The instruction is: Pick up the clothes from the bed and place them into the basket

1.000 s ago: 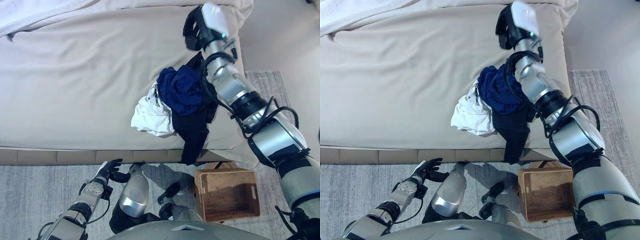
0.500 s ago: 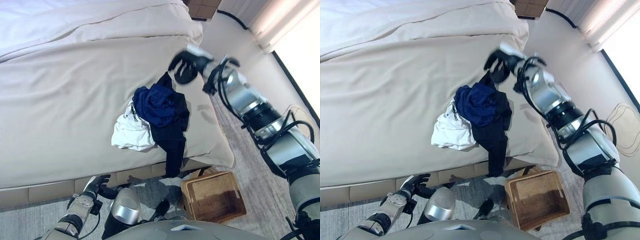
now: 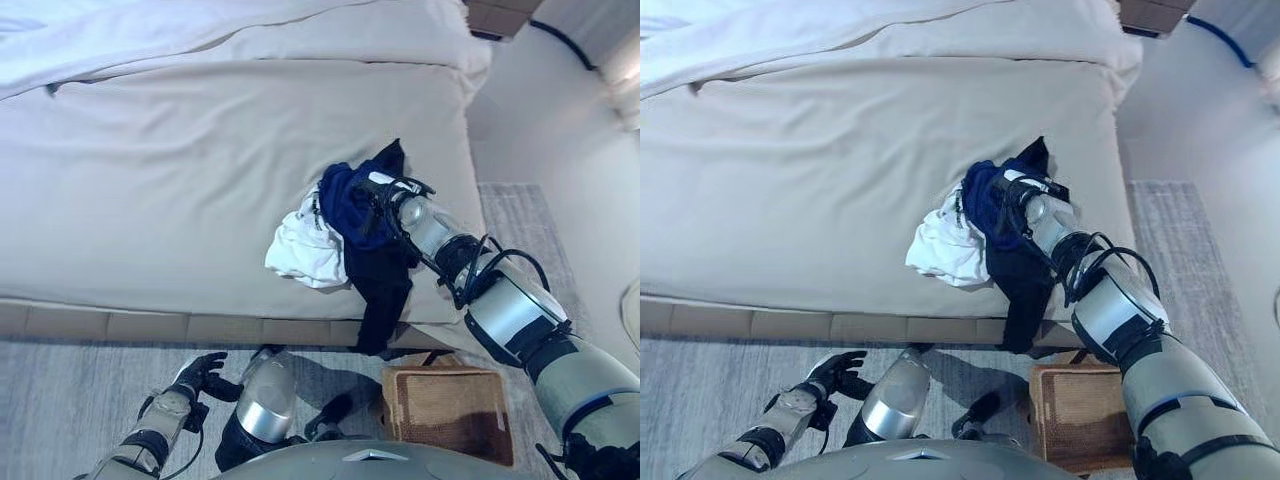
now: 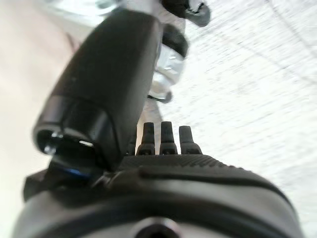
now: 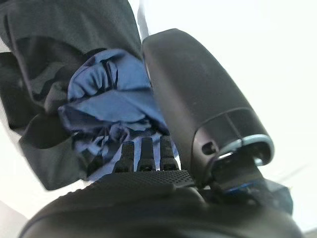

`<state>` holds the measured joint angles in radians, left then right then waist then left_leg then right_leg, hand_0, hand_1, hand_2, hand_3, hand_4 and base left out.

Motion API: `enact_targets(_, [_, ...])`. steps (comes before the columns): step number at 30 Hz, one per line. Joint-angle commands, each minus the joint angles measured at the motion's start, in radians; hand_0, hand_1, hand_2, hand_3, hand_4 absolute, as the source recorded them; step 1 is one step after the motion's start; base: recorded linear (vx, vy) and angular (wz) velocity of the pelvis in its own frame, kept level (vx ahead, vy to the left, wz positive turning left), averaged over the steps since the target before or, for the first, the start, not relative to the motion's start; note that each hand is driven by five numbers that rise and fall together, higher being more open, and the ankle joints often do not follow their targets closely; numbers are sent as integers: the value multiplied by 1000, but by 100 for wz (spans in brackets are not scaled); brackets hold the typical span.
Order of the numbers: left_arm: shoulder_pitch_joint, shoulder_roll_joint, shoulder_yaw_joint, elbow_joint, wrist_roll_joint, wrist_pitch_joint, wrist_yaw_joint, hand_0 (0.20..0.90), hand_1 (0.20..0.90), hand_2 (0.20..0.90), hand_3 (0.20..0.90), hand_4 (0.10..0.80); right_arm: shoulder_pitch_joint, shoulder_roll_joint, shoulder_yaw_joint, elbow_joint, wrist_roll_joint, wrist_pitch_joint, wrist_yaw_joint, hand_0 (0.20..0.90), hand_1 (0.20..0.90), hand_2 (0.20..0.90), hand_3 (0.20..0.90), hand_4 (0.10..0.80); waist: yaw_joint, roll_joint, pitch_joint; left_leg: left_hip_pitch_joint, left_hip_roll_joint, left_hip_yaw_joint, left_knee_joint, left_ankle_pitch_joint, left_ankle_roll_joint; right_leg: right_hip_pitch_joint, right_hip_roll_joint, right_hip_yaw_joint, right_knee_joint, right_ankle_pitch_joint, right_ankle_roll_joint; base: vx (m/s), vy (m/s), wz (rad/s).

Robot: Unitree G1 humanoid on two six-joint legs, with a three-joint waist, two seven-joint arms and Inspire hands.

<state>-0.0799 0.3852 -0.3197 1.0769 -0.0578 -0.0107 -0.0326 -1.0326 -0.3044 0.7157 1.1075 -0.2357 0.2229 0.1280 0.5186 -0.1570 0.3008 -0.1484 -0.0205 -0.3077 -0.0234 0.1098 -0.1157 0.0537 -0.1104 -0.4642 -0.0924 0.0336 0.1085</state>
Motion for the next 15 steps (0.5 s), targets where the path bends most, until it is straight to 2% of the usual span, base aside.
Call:
enact_targets(1, [-42,4,-72,17,-9,-48,-7,900,900,900,900,800,-181,-16,-7,10,-61,5,-86,900,900,900,900,800,13,2,56,22,-14,80,-42,-49,88,16,-34,18,59,-3,7,-93,26,10])
enact_targets(7, [-68,-2,-90,-9,-32,-54,-12,900,900,900,900,800,-203,2,-3,58,-149,62,-108,900,900,900,900,800,27,19,100,-27,-15,76,-40,-33,86,-18,-36,1,61,4,11,-66,18,8])
enact_targets(8, [-71,-3,-92,-16,-38,-53,-12,900,900,900,900,800,-206,1,3,70,-198,91,-118,695,695,695,661,561,29,19,104,-34,-15,75,-42,-30,86,-23,-34,-2,58,6,12,-22,5,6])
enact_targets(9, [-69,-6,-92,-22,-39,-56,-9,900,900,900,900,800,-206,-2,13,75,-221,97,-137,300,300,300,200,100,30,19,107,-37,-14,74,-42,-29,86,-26,-33,-4,56,8,13,-23,2,5])
enact_targets(12, [-67,-6,-99,-34,-40,-57,-7,900,900,900,900,800,-220,-10,27,71,-218,112,-206,300,300,300,200,100,32,16,110,-44,-14,74,-45,-28,88,-31,-30,-6,51,14,17,-20,1,8])
enact_targets(15, [-67,0,-103,-38,-46,-55,-6,900,900,900,900,800,-245,-29,23,25,-181,63,-378,300,300,300,200,100,24,12,107,-42,-12,78,-46,-30,90,-36,-29,1,51,20,21,-6,2,1])
